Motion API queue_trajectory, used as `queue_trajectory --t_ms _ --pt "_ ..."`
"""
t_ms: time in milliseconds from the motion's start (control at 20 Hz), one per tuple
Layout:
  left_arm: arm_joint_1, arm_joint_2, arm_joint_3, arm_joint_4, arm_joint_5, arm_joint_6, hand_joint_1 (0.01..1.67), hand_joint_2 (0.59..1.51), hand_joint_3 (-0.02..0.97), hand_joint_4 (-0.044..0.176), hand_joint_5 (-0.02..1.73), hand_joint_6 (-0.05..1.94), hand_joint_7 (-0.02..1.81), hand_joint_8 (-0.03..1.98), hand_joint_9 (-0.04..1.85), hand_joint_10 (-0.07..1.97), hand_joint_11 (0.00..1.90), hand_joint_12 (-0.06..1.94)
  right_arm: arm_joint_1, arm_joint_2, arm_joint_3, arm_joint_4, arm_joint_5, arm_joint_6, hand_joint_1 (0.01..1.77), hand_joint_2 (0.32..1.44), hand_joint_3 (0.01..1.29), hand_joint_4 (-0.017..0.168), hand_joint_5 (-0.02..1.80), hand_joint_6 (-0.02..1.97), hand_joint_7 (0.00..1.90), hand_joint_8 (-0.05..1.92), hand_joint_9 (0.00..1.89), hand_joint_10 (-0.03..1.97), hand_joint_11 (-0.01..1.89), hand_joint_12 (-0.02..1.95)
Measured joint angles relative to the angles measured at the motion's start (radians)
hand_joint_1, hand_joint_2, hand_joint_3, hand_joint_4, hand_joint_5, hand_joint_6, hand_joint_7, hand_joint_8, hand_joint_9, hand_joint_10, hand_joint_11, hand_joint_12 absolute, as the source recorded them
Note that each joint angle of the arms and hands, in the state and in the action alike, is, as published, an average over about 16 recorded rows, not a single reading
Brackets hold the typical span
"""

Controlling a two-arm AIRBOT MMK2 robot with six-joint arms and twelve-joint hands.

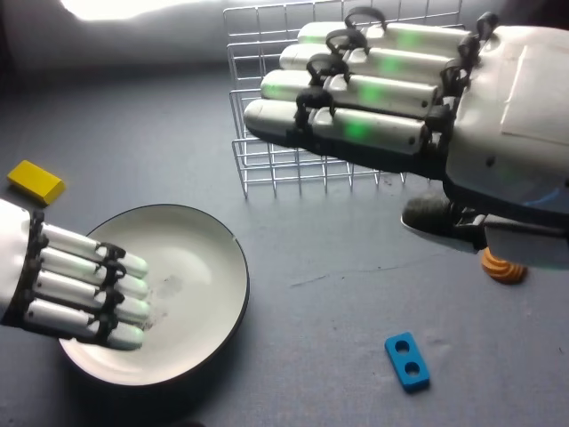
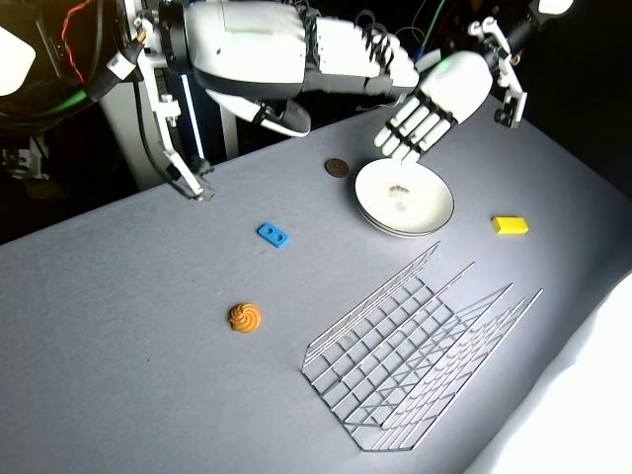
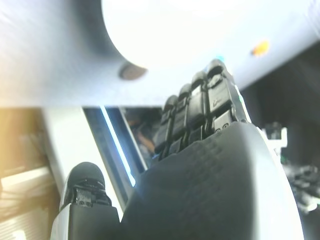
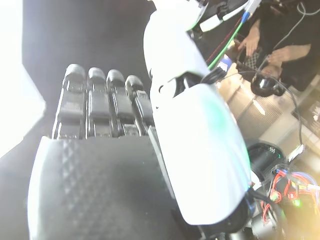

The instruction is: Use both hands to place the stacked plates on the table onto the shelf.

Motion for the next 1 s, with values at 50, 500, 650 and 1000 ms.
queue_trajectory --t_ms 50,500,650,1000 --pt "0.02 -0.008 0.01 -0.009 0.011 0.006 0.02 1.113 -0.001 -0.001 0.03 0.0 0.02 -0.01 0.02 0.01 0.02 0.01 -0.002 -0.006 0.003 0.007 -0.011 -0.006 1.31 1.17 0.02 0.001 0.02 0.02 0.02 0.01 0.02 0.01 0.02 -0.01" --pt "0.123 -0.067 0.087 -0.048 0.081 0.032 0.02 1.116 -0.001 -0.002 0.03 0.0 0.02 0.0 0.02 0.01 0.02 0.01 -0.03 -0.06 0.038 0.045 -0.062 -0.045 1.24 1.19 0.02 0.002 0.02 0.02 0.02 0.01 0.02 0.01 0.02 -0.01" --pt "0.141 -0.08 0.109 -0.053 0.096 0.034 0.02 1.117 -0.001 -0.001 0.03 0.0 0.02 0.0 0.02 0.01 0.02 0.01 -0.047 -0.084 0.05 0.057 -0.061 -0.059 1.23 1.2 0.02 0.002 0.02 0.02 0.02 0.01 0.02 0.01 0.02 -0.01" --pt "0.165 -0.101 0.151 -0.065 0.116 0.039 0.02 1.118 -0.001 0.0 0.03 0.0 0.02 0.0 0.02 0.0 0.02 0.0 -0.087 -0.127 0.065 0.071 -0.067 -0.102 1.16 1.22 0.02 0.002 0.02 0.02 0.02 0.01 0.02 0.01 0.02 -0.01"
